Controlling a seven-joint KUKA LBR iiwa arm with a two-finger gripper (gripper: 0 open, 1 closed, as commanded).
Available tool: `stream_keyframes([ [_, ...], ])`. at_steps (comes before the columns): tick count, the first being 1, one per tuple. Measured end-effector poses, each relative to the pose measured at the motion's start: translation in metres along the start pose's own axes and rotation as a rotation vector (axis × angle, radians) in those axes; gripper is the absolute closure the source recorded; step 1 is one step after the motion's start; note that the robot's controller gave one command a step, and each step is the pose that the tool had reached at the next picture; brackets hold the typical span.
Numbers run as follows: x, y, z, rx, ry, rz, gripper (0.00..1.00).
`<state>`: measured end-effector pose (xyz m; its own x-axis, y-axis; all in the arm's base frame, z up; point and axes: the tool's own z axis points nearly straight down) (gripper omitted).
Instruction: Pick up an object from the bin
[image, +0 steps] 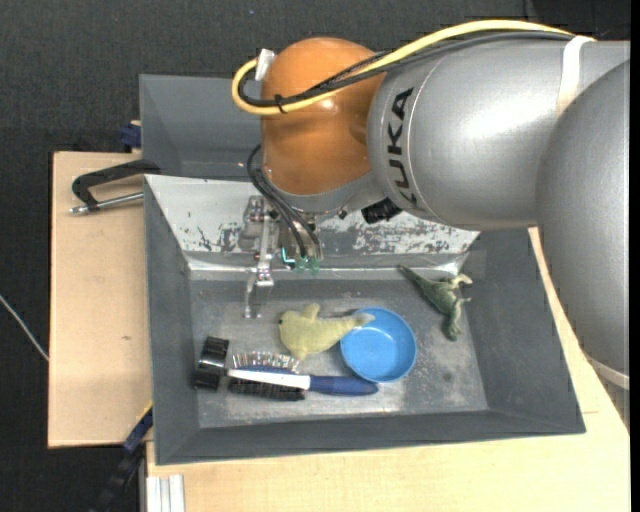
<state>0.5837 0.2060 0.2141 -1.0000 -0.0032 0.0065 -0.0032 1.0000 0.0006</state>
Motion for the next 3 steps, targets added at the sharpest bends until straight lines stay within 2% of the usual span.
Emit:
stream_keyframes([
  [1, 0.031, -0.048, 0.140, 0.000, -0.007, -0.272, 0.00],
  [2, 0.066, -0.124, 0.135, -0.002, -0.034, -0.242, 0.00],
  [3, 0.070, -0.121, 0.137, -0.001, -0.020, -0.249, 1.00],
])
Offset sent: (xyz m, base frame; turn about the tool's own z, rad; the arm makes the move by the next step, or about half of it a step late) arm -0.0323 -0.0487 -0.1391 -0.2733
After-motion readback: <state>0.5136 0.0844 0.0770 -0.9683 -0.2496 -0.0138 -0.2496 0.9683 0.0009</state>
